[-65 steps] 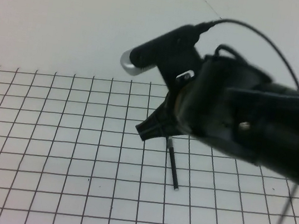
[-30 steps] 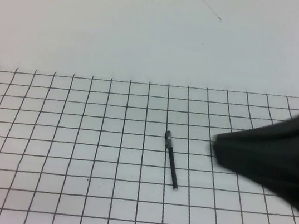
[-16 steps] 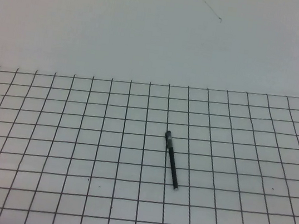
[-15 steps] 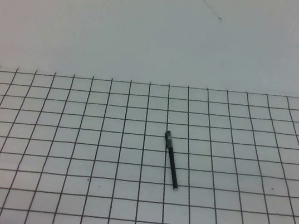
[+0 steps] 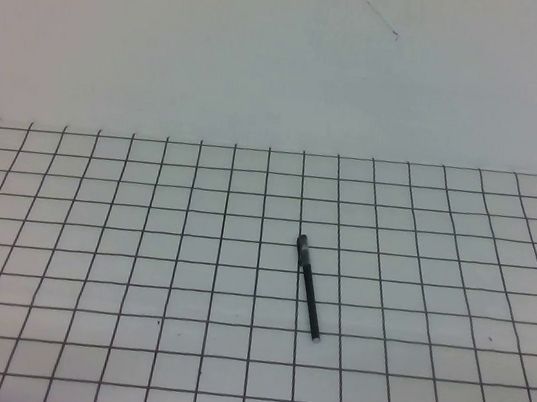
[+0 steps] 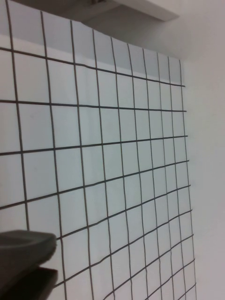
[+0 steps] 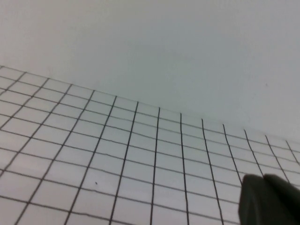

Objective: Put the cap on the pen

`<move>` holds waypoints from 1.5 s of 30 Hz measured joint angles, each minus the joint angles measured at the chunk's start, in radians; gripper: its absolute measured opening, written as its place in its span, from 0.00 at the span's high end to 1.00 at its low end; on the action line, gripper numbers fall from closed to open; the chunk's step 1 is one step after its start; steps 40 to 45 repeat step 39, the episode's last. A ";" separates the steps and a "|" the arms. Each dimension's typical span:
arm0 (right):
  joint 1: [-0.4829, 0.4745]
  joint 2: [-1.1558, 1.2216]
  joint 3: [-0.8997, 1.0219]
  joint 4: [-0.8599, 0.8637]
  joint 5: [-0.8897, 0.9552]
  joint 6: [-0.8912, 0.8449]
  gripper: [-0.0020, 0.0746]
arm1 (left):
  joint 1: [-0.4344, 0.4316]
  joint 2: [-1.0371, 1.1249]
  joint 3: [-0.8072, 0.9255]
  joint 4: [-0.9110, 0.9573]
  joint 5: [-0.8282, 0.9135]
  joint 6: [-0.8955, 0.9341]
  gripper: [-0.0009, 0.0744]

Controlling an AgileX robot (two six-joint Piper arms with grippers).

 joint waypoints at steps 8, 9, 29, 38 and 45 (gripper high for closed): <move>-0.058 -0.025 0.110 -0.031 0.027 -0.011 0.98 | 0.000 0.000 0.000 0.002 0.002 0.000 0.91; -0.069 -0.025 0.110 -0.031 0.023 -0.011 0.98 | 0.000 0.000 0.000 0.002 0.002 0.000 0.91; -0.140 -0.008 0.108 -0.029 0.080 0.023 0.98 | 0.000 0.000 0.000 0.002 0.002 0.004 0.91; -0.140 -0.024 0.110 -0.014 0.049 0.060 0.98 | 0.000 0.000 0.000 0.002 0.002 0.004 0.91; -0.140 -0.024 0.110 -0.016 0.049 0.071 0.98 | 0.000 0.000 0.000 0.002 0.002 0.004 0.91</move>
